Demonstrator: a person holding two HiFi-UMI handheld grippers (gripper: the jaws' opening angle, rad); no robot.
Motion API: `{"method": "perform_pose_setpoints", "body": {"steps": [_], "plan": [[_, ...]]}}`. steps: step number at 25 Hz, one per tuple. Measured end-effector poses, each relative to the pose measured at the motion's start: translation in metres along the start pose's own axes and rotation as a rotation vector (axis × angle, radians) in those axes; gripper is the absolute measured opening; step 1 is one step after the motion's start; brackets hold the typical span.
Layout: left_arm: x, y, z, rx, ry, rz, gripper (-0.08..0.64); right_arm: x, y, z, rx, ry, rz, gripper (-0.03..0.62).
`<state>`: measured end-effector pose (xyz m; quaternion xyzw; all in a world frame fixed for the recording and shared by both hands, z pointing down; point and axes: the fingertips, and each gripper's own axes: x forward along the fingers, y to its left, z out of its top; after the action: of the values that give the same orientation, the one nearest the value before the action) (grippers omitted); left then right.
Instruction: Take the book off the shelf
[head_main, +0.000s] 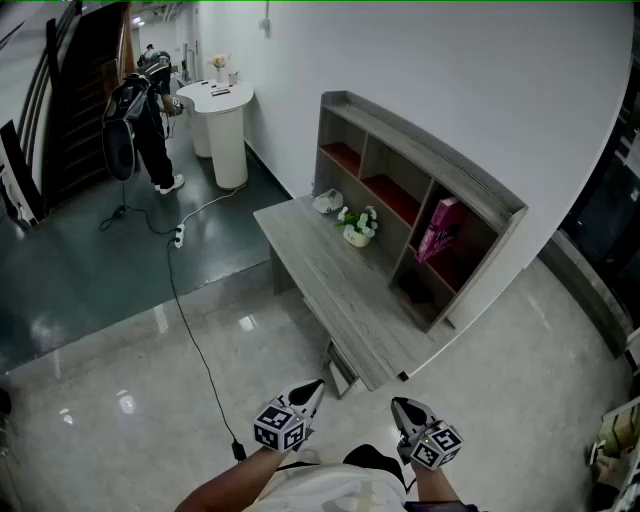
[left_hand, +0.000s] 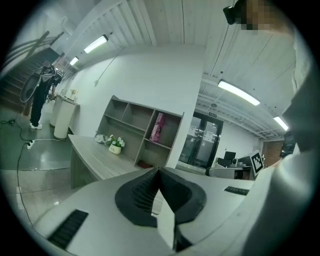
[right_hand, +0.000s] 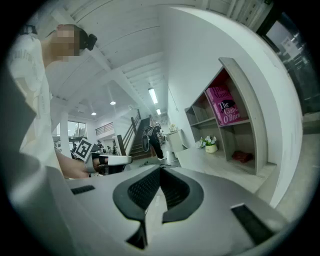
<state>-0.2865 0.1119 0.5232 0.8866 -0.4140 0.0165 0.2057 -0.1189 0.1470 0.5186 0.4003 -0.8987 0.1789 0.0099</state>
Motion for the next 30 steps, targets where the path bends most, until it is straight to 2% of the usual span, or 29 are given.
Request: {"method": "perform_pose_setpoints", "body": {"steps": [19,30], "plan": [[0.018,-0.028,-0.026,-0.021,0.062,-0.029,0.002,-0.011,-0.023,-0.003,0.025,0.001,-0.037,0.005],[0.012,-0.015,-0.035,-0.015,0.089,-0.014,0.002,0.002,-0.02,-0.013,0.054,0.003,-0.015,0.005]]}}
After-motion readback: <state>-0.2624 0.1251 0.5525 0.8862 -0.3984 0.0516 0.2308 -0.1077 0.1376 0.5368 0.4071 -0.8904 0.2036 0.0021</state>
